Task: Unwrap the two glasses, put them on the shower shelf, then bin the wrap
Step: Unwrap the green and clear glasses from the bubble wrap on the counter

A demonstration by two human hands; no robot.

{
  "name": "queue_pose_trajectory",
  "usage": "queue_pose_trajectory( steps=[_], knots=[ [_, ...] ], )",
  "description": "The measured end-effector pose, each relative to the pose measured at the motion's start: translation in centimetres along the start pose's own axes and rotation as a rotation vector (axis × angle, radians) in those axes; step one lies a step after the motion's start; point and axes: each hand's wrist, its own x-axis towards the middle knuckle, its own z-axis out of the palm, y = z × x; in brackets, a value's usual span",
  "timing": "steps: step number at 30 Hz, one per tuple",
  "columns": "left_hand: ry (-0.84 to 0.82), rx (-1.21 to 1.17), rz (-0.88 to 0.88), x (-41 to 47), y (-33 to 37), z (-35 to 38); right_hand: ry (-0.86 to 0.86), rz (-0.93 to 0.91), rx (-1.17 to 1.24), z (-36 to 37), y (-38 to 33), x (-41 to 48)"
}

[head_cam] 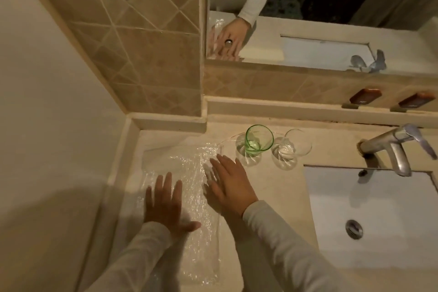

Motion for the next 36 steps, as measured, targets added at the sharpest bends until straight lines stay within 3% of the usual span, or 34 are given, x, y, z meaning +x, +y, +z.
queue_pose_trajectory(
  steps=[3, 5, 8, 13, 19, 27, 36],
  knots=[
    [0.211, -0.412, 0.157, 2.3, 5.1, -3.3, 0.327, 0.083, 0.101, -3.7, 2.7, -0.7],
    [0.233, -0.690, 0.173, 4.8, 8.8, -5.2, 0.479, 0.213, 0.137, -5.9, 5.2, -1.2],
    [0.207, -0.814, 0.186, 8.4, 12.8, -6.6, 0.593, 0.409, 0.183, -7.7, 8.8, -2.2],
    [0.162, -0.886, 0.235, 12.4, 15.8, -5.6, 0.629, 0.641, 0.339, -7.8, 12.5, -2.7],
    [0.136, -1.099, 0.197, 15.6, 17.5, -4.4, 0.675, 0.767, 0.674, -6.6, 13.5, -1.6],
    [0.156, -1.334, 0.167, 16.6, 17.8, -2.7, 0.835, 0.787, 0.852, -5.1, 14.4, -0.8],
    [0.142, -1.499, 0.243, 12.0, 19.5, -6.7, 0.807, 0.635, 0.852, -8.5, 14.4, -4.4]
  ],
)
